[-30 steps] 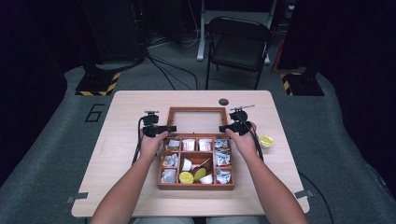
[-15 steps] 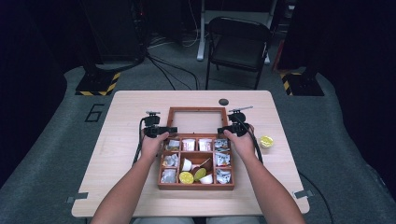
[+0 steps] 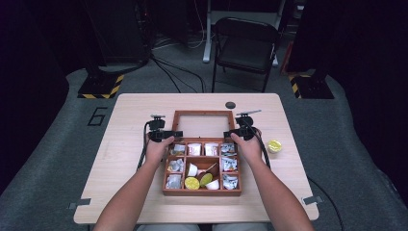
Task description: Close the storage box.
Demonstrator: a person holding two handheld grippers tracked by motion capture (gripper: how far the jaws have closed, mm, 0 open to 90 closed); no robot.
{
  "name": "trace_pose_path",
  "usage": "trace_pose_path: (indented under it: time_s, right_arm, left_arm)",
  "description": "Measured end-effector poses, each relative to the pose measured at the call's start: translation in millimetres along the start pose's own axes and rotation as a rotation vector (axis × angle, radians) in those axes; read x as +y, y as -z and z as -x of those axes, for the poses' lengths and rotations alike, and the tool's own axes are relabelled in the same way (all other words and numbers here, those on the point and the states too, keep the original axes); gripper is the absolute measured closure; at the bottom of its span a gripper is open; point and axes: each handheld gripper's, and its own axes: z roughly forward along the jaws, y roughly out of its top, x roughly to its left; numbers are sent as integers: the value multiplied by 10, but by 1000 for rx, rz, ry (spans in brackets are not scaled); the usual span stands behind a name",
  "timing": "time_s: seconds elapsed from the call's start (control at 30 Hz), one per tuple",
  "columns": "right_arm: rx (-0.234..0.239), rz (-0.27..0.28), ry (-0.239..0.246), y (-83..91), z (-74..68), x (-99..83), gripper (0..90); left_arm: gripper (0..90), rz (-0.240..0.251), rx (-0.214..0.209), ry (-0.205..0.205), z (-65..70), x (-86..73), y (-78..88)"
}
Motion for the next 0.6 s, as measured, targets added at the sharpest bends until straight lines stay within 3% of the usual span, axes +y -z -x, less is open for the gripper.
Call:
trace_pose_path:
  time_s: [0.23, 0.4, 0.6]
  right_arm:
    - [0, 8, -15, -30, 4, 12, 347]
    - [22, 10, -37, -48, 42, 9, 343]
    - [38, 11, -55, -70, 61, 11, 326]
  left_arm:
    - [346, 1, -7, 4, -16, 3, -12]
    - [343, 11, -26, 40, -30, 1, -34]
    - [337, 11, -30, 29, -31, 0, -53]
